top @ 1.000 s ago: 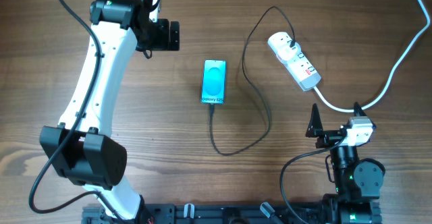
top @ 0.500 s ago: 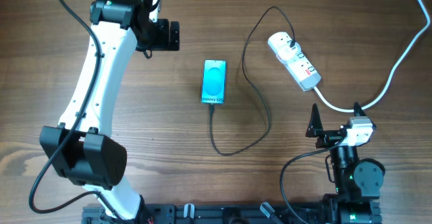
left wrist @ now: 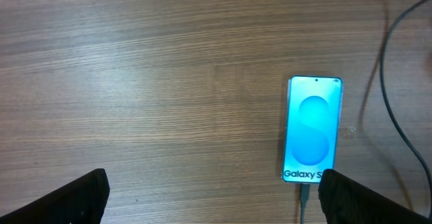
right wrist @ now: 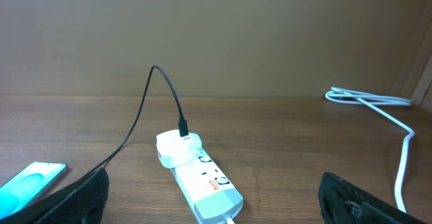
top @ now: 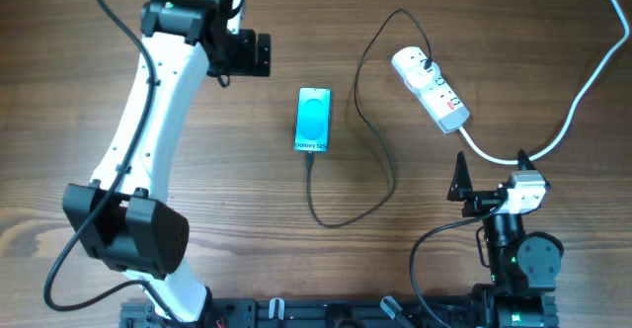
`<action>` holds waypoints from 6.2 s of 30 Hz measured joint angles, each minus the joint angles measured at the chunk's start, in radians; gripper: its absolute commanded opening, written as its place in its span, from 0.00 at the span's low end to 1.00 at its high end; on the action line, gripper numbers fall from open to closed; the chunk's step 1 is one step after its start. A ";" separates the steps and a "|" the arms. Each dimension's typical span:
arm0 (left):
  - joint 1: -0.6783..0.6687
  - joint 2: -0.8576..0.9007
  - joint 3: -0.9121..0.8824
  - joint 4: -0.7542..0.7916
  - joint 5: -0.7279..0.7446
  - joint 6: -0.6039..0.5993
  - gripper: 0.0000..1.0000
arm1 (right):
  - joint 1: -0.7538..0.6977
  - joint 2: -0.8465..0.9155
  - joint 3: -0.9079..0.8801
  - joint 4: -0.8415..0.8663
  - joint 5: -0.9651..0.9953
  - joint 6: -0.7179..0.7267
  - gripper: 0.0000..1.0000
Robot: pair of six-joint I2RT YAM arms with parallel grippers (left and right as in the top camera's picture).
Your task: Plug charger to phone and switch on socket
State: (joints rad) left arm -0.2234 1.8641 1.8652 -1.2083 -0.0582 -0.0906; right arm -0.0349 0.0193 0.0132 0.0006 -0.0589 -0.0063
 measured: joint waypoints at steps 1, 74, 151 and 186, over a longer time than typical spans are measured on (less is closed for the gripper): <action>-0.007 0.000 0.000 0.003 -0.005 0.000 1.00 | 0.000 0.000 0.000 0.000 0.000 0.000 1.00; 0.174 -1.551 -1.255 0.668 0.057 0.000 1.00 | 0.000 -0.002 -0.005 0.000 0.000 0.000 1.00; 0.249 -1.851 -1.852 1.275 0.109 -0.017 1.00 | 0.000 -0.004 -0.005 0.000 0.000 0.000 1.00; 0.277 -1.851 -1.855 1.136 0.085 0.135 1.00 | 0.000 -0.004 -0.005 0.000 0.000 0.000 1.00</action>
State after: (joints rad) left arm 0.0536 0.0135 0.0101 -0.0719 0.0273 0.0448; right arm -0.0349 0.0154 0.0078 0.0006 -0.0586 -0.0063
